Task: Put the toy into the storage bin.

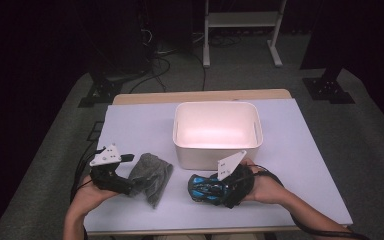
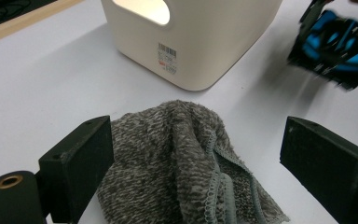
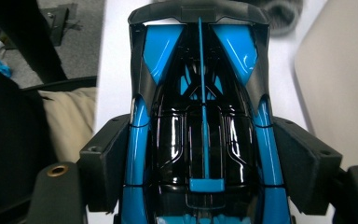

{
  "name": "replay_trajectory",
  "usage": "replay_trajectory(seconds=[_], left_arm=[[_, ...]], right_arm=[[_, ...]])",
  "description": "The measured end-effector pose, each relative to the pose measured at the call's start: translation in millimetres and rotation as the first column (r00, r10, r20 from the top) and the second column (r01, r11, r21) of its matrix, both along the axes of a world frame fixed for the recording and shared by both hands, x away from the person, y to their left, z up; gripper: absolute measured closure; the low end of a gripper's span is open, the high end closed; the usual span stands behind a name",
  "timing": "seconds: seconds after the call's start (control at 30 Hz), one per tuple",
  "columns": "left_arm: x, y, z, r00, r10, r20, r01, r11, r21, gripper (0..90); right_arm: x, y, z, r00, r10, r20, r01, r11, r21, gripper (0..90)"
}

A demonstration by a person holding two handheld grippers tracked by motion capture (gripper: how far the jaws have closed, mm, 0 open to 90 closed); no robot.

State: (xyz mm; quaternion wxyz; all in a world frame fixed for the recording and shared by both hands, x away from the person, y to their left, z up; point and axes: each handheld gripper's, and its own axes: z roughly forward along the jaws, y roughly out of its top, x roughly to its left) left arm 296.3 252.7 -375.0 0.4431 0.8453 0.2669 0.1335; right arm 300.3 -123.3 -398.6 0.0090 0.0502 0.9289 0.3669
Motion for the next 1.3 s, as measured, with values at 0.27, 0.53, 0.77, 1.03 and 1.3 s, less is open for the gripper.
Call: replay_trajectory(seconds=[0.27,0.53,0.77,1.03,1.3], left_arm=[[-0.2,2.5,0.3,1.0,0.009,-0.001,-0.009,0.9999,-0.008,8.7],[1.0,6.4,-0.9,0.9999,0.016,0.0,-0.016,0.9998,-0.013,8.7],[2.7,7.1,-2.7,0.9998,0.02,-0.007,-0.02,0.9997,-0.015,8.7],[4.0,7.2,-4.9,0.9996,0.025,-0.015,-0.025,0.9996,-0.01,8.7],[3.8,5.1,-5.1,0.9997,0.023,-0.011,-0.023,0.9997,-0.005,8.7]], right_arm=[[0.0,-2.3,40.7,0.9999,0.016,-0.002,-0.016,0.9993,0.032,25.2],[4.8,-2.8,73.6,0.9996,0.021,0.018,-0.021,0.9993,0.031,25.2],[11.0,-2.2,97.0,0.9991,0.031,0.03,-0.031,0.9992,0.025,25.2],[25.8,-4.2,126.0,0.9974,0.028,0.066,-0.029,0.9994,0.018,25.2],[53.7,-5.3,135.7,0.9978,0.002,0.066,-0.004,0.9995,0.03,25.2]])
